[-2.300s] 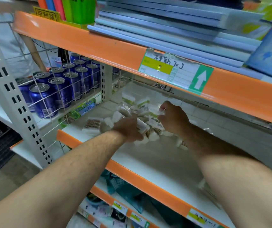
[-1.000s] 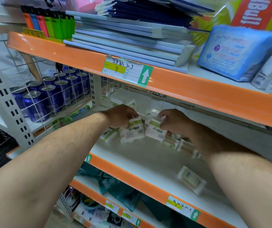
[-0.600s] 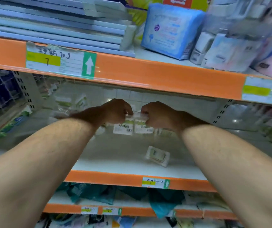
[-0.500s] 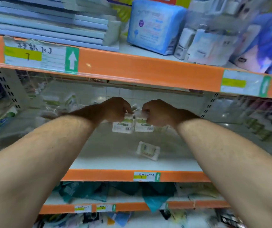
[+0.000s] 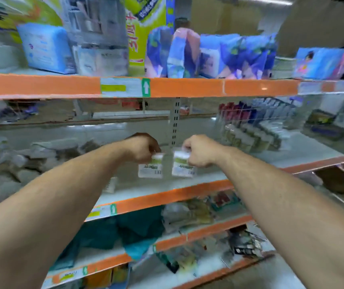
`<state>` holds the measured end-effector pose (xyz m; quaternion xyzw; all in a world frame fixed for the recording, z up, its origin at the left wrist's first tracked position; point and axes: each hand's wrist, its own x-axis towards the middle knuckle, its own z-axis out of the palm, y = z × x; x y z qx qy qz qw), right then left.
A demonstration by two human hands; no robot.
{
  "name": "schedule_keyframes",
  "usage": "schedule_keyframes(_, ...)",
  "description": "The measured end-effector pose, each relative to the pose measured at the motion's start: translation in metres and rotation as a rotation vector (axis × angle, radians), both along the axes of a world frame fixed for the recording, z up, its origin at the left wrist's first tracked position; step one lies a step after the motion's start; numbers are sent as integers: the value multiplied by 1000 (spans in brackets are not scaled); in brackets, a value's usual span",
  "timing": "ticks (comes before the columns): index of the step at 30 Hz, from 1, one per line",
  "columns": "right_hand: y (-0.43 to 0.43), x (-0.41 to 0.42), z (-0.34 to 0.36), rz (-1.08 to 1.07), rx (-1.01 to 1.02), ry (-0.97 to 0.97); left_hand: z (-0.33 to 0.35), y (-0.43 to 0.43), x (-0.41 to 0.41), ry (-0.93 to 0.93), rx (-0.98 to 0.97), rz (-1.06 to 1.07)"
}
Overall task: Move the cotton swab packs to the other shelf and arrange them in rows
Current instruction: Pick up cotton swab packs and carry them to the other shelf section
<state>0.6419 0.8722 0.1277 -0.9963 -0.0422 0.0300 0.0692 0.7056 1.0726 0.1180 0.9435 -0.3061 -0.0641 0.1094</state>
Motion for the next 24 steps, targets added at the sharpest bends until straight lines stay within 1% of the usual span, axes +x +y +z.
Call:
schedule_keyframes(2,-41,-28,4,-39,43,-1,0,-47,-19,-27,1,-30)
schedule_keyframes(6,-121,-78,4,-122,59,-1,0,-139,-52,-76,-16,-103)
schedule_keyframes(13,-249,-141,0,-321,142,-24,2,-280,-78,-64,12,-268)
schedule_keyframes(18,-327,-173,-2,-412,60,-39,-3,-381,-88,-16,6,-385)
schedule_keyframes(24,-430,-181,-11,-520,24,-36,-20,-506,-81,21,-31,-514)
